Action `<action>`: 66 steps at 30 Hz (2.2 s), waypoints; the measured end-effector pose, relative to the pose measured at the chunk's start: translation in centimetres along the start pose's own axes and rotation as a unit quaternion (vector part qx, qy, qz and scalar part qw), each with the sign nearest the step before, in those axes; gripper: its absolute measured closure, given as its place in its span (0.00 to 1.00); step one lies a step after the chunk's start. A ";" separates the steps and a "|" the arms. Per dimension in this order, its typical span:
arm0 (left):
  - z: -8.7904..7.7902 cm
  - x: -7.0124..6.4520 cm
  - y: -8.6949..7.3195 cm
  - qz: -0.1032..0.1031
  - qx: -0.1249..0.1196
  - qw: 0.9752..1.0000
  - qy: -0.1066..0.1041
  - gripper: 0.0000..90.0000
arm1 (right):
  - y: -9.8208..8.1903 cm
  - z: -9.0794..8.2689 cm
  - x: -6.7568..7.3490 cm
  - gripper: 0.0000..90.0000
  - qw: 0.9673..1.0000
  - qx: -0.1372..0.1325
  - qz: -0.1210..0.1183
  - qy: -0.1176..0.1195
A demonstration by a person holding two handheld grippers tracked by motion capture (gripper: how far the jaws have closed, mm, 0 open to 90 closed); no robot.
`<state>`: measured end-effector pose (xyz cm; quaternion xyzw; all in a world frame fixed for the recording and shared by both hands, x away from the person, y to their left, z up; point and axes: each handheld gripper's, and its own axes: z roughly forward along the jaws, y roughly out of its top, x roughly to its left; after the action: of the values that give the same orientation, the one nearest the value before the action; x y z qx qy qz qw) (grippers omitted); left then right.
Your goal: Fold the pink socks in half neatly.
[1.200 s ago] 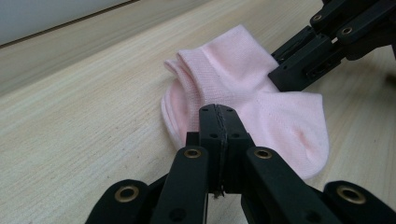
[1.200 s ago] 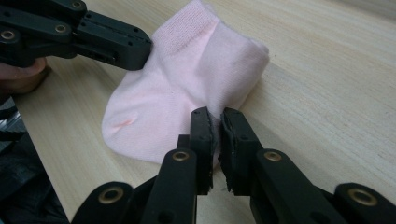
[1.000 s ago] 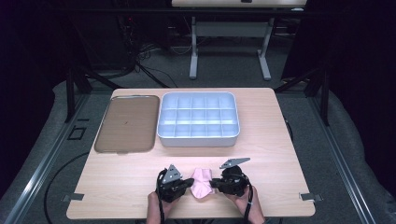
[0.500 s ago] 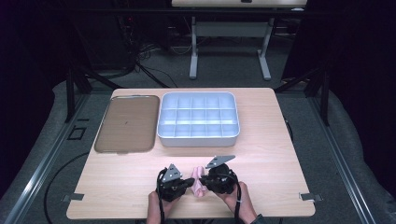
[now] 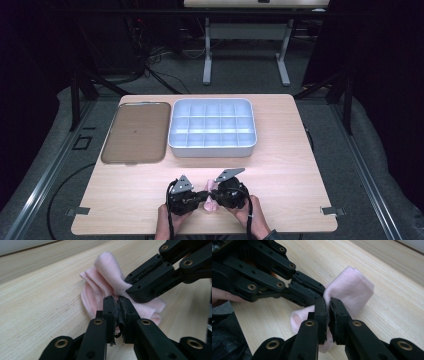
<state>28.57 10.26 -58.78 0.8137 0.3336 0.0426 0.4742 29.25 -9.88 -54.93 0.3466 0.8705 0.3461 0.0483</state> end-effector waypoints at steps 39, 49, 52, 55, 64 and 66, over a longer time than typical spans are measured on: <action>-0.6 1.0 -0.1 -0.020 0.034 0.998 0.051 0.98 | 0.6 1.5 1.0 0.92 1.000 0.013 -0.023 -0.012; -2.5 0.3 3.1 0.016 -0.010 0.999 0.036 0.99 | 0.5 1.5 0.7 0.93 1.000 0.016 -0.016 -0.005; -1.5 0.1 4.3 0.032 -0.003 0.999 0.025 0.99 | 0.3 1.5 0.6 0.93 1.000 0.012 -0.017 -0.002; 0.0 0.2 4.7 0.038 0.018 0.999 0.018 0.99 | 0.2 1.4 0.5 0.93 1.000 0.011 -0.016 0.000; 1.8 0.9 3.7 0.042 0.043 0.998 0.033 1.00 | -0.3 1.4 0.3 0.92 1.000 -0.004 -0.011 0.005; 1.8 0.8 3.6 0.044 0.044 0.997 0.038 1.00 | -0.3 1.3 0.4 0.90 1.000 -0.005 -0.012 0.005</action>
<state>31.71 8.17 -57.08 0.8455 0.3168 0.0794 0.4223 29.22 -9.04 -56.01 0.3339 0.8733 0.3512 0.0501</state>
